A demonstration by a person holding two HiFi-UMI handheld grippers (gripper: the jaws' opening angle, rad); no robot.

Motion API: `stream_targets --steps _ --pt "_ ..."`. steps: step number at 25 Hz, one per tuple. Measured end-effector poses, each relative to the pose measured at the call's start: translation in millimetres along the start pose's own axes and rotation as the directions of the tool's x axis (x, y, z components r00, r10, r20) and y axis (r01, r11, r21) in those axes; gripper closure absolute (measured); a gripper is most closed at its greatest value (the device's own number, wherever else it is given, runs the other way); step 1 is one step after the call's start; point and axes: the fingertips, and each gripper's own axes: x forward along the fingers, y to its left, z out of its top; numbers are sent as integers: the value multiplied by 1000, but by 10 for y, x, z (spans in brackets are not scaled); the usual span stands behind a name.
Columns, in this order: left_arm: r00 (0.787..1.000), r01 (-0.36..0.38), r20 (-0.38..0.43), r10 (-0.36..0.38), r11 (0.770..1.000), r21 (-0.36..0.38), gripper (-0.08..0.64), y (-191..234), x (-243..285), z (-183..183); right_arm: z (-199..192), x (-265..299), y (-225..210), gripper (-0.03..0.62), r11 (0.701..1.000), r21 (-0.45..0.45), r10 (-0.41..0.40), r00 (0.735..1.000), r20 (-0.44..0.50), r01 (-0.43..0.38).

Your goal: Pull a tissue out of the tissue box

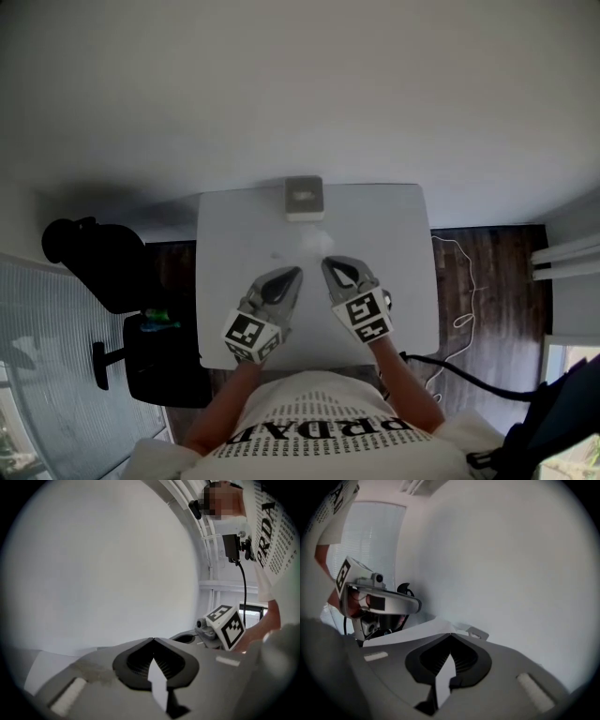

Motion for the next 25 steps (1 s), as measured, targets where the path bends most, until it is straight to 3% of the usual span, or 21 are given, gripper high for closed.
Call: stream_targets --steps 6,12,25 --pt "1000 -17 -20 17 1000 -14 568 -12 -28 -157 -432 184 -111 583 998 57 16 999 -34 -14" --pt "999 -36 -29 35 999 -22 568 -15 -63 -251 -311 144 -235 583 999 36 -24 1000 20 23" --pt "999 -41 -22 40 999 -36 568 -43 -9 -259 -264 125 -259 583 999 30 -18 999 27 17"
